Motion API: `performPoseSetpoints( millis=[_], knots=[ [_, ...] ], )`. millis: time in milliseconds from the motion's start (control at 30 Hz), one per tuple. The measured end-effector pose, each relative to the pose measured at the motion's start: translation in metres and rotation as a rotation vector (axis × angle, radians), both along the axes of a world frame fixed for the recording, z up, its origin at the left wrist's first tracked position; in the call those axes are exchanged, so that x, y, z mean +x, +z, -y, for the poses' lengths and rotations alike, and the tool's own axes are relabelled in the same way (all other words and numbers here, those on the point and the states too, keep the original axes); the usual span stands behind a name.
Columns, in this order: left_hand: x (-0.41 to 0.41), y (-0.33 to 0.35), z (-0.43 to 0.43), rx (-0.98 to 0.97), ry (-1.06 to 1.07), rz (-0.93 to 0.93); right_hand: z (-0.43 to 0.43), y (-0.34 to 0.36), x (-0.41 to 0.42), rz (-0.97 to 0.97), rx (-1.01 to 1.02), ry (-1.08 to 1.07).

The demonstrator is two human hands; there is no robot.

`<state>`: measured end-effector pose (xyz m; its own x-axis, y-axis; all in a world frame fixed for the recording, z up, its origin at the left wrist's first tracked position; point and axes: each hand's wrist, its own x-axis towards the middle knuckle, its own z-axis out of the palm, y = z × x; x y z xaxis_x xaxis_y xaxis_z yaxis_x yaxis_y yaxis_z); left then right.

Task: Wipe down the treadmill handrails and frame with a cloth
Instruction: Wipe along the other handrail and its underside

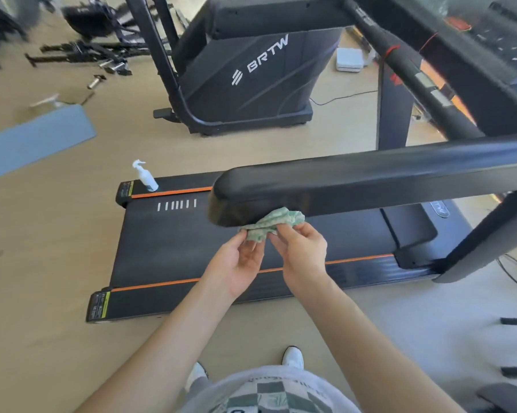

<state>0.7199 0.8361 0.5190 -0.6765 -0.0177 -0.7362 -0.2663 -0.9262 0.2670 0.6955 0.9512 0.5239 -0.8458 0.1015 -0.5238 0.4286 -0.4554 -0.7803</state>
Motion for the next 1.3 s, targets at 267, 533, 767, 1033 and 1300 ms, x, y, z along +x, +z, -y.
performPoseSetpoints(
  millis=[267, 533, 767, 1033, 1300],
  knots=[
    [0.025, 0.003, 0.111, -0.079, -0.033, -0.048, 0.107, -0.001, 0.035, -0.038, 0.028, 0.007],
    [0.063, -0.025, 0.252, -0.691, -0.166, -0.009, 0.204, -0.018, 0.050, -0.123, 0.393, 0.238],
    [0.100, -0.058, 0.333, -1.122, -0.300, 0.042, 0.273, -0.025, 0.043, -0.233, 0.308, 0.558],
    [0.126, -0.045, 0.363, -1.365, -0.189, -0.060, 0.356, -0.049, 0.033, -0.230, 0.224, 0.954],
    [0.132, -0.041, 0.437, -1.223, -0.206, -0.099, 0.440, -0.063, 0.028, -0.224, 0.103, 1.198]
  ],
)
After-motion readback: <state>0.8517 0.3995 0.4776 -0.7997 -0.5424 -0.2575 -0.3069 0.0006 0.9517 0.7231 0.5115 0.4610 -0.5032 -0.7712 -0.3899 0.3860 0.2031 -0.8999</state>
